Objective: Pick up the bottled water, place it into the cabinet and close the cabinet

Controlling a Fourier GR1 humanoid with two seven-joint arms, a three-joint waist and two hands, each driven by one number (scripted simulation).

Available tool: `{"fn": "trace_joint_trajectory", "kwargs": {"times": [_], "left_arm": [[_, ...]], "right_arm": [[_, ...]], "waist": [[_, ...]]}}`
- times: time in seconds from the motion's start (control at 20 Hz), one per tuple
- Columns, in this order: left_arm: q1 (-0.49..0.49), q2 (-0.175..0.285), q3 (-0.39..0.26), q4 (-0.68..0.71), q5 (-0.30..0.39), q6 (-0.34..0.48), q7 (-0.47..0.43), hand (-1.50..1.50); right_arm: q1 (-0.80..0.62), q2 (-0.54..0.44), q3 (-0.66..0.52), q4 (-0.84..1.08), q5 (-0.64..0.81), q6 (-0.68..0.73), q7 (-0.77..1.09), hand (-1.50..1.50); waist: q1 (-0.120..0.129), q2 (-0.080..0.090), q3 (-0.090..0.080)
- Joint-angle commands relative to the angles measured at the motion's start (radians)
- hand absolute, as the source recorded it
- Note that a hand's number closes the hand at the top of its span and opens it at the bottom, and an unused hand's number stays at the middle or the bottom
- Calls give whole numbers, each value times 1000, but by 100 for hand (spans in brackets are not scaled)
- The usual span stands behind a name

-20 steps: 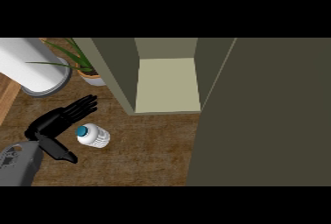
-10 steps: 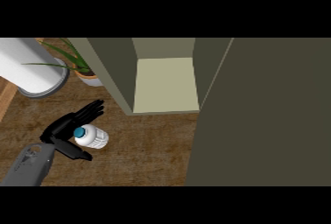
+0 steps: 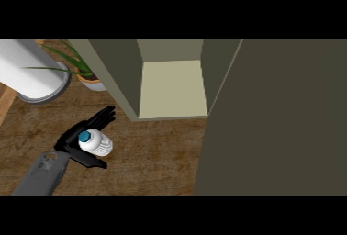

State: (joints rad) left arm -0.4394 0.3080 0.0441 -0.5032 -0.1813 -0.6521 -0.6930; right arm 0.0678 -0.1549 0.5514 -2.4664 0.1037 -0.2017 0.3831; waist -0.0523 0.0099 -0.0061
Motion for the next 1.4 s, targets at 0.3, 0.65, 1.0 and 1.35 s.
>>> {"fn": "trace_joint_trajectory", "kwargs": {"times": [0.3, 0.65, 1.0, 1.35], "left_arm": [[-28, -15, -42, 101, 9, -165, -207, 150], [-34, -54, -166, -10, -74, -57, -324, 150], [-1, -157, -2, -13, 45, 385, -258, 150], [120, -291, 68, -139, 120, 608, -284, 150]], "right_arm": [[19, -33, 8, -52, 56, -16, 14, -150], [40, -55, 3, -76, 25, -19, 8, -150], [20, -47, -16, -35, 28, -49, 3, -150], [27, -62, -15, -77, 21, -60, 35, -150]], "waist": [[12, -3, 1], [11, -9, 1], [45, -13, 4], [55, -15, 6]]}}
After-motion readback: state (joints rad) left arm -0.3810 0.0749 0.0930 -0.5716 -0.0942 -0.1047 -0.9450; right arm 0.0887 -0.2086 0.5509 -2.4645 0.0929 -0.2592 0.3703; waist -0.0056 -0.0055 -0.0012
